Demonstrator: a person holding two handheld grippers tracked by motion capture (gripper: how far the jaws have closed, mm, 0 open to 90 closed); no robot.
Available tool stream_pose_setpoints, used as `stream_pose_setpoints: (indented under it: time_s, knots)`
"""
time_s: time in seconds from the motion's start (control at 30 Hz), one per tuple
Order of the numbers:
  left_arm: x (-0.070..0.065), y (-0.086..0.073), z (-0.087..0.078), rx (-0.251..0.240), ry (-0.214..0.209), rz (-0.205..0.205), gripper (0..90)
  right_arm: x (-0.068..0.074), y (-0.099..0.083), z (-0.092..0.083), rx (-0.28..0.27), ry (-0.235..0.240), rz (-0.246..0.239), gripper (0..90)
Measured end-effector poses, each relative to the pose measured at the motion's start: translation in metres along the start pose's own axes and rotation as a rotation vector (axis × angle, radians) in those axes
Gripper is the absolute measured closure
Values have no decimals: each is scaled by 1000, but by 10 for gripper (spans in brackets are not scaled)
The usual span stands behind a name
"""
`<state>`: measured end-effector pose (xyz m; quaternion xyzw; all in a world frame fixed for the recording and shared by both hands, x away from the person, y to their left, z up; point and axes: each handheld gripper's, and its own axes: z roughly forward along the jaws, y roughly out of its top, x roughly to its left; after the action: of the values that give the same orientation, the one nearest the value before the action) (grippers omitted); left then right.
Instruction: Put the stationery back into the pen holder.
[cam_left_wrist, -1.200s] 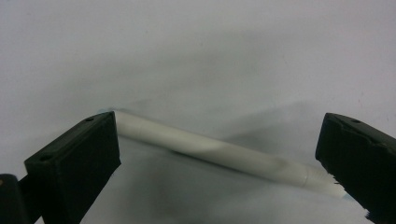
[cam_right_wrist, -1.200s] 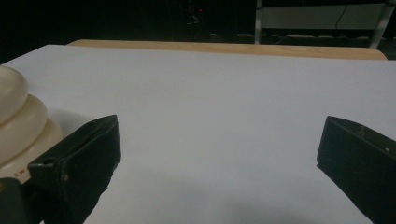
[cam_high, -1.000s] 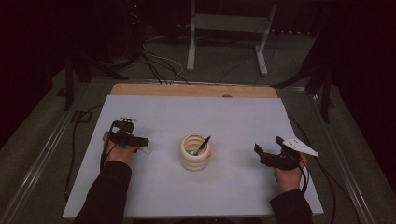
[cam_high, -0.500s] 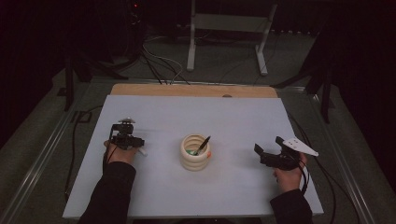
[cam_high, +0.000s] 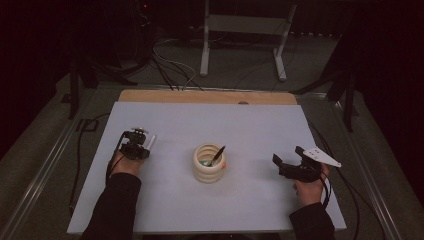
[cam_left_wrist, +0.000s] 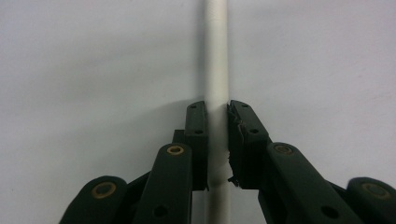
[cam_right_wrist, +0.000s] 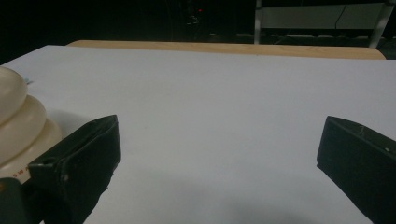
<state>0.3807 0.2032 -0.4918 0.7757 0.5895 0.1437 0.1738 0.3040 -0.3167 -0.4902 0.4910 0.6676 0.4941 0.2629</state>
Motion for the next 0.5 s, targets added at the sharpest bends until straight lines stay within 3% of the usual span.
stream_pose_setpoints:
  time_s: [0.27, 0.5]
  knots:
    - [-1, 5, -15, -78, -31, 9, 794, 0, 0, 0, 1, 2, -1, 0]
    - [-4, 9, -25, -113, -43, 27, 794, 0, 0, 0, 1, 3, -1, 0]
